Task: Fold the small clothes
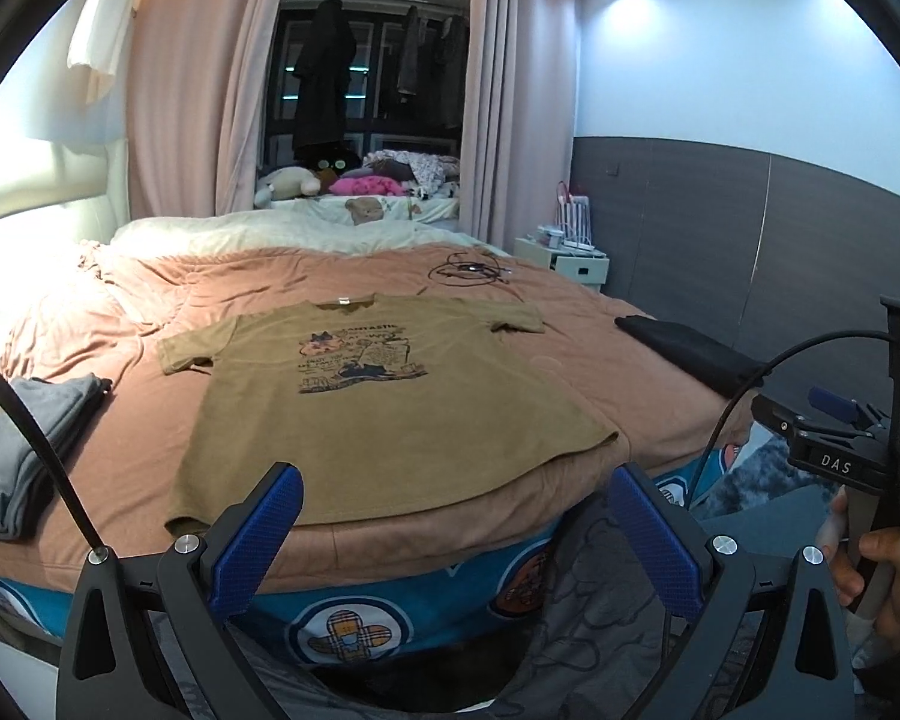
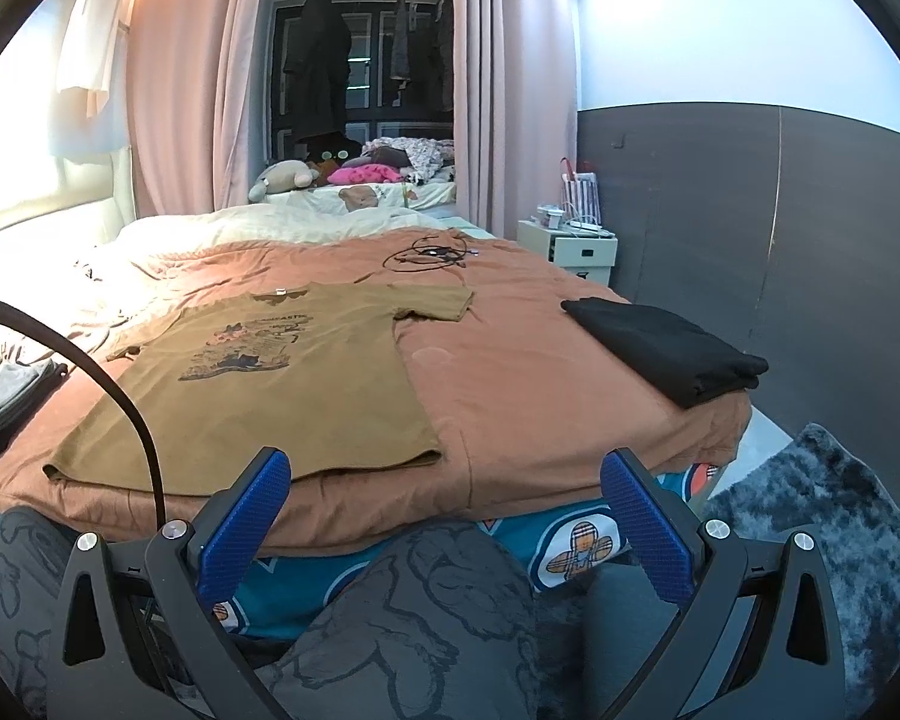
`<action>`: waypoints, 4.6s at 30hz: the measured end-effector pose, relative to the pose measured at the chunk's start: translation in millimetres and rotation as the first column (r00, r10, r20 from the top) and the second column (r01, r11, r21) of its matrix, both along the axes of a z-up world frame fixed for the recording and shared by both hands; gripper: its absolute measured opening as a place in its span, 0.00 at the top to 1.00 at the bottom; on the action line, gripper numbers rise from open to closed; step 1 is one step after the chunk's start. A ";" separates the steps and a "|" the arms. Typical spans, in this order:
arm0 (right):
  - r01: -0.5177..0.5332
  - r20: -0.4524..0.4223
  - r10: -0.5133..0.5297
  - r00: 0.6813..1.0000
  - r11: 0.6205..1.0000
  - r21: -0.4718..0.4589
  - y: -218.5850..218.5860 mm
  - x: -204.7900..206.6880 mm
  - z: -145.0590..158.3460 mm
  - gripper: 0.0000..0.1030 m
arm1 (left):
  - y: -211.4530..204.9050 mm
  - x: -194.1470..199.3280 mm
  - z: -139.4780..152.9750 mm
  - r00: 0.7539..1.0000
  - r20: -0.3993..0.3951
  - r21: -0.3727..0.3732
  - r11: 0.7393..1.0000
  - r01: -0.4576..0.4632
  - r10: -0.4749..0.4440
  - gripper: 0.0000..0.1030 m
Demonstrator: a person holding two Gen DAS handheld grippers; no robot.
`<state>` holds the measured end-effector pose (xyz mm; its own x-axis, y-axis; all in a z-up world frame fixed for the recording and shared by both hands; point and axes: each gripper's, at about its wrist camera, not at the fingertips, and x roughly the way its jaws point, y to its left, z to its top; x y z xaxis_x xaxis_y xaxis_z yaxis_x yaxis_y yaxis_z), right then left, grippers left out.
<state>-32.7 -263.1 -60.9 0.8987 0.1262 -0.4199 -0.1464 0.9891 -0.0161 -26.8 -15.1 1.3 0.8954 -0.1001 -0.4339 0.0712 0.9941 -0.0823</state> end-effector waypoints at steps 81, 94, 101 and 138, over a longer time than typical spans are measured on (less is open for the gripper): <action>-0.340 -0.238 0.339 0.910 0.940 0.039 171.2 330.5 8.8 0.14 | 283.3 307.1 -44.3 0.908 -0.302 -0.072 0.943 -0.326 0.291 0.32; -0.390 -0.313 0.392 0.865 0.918 0.072 237.1 419.0 -10.2 0.14 | 400.8 383.8 -74.2 0.839 -0.389 -0.118 0.883 -0.455 0.380 0.35; -0.420 -0.356 0.423 0.834 0.903 0.088 283.9 456.1 -23.8 0.14 | 447.8 425.5 -103.3 0.811 -0.443 -0.143 0.863 -0.485 0.383 0.41; -0.492 -0.560 0.570 0.601 0.816 0.303 465.3 564.1 -115.4 0.83 | 474.5 507.7 -96.3 0.848 -0.460 -0.213 0.895 -0.392 0.262 0.92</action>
<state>531.4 202.2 -176.3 0.2140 0.5761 -0.7889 -0.5847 0.7225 0.3690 480.9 459.3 -95.0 0.6447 -0.0111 -0.7643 -0.3586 0.8786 -0.3153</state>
